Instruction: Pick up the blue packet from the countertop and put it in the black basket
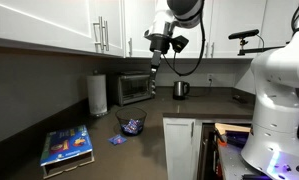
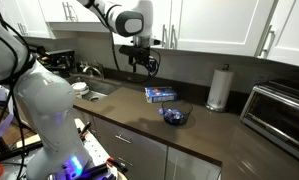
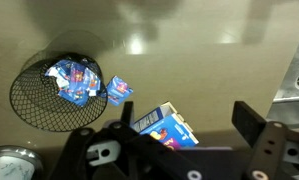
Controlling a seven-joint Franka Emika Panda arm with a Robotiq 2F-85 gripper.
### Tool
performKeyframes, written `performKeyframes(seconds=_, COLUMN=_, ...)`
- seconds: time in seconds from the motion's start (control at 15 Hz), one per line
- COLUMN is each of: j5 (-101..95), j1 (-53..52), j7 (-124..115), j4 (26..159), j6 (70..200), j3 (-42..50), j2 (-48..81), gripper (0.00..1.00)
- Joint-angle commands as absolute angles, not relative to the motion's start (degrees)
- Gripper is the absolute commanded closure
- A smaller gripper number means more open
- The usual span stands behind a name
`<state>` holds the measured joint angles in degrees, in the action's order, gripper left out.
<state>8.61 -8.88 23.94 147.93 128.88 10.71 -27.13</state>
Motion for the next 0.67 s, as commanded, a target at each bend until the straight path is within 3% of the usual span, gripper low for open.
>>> performKeyframes(seconds=0.0, j5=6.62, j1=-7.67, j7=20.83, j4=138.48, j6=126.38, j3=6.67, j2=-15.04, gripper=0.0)
performKeyframes(seconds=0.2, j5=3.06, j1=-5.97, j7=17.1, j4=132.91, j6=121.91, j3=3.94, j2=-8.9, gripper=0.0)
performKeyframes(seconds=0.27, j5=5.96, j1=-6.37, j7=19.98, j4=137.62, j6=126.0, j3=4.31, j2=-12.97, gripper=0.0)
performKeyframes(seconds=0.6, j5=4.36, j1=-5.4, j7=18.63, j4=133.69, j6=123.3, j3=3.3, j2=-8.76, gripper=0.0)
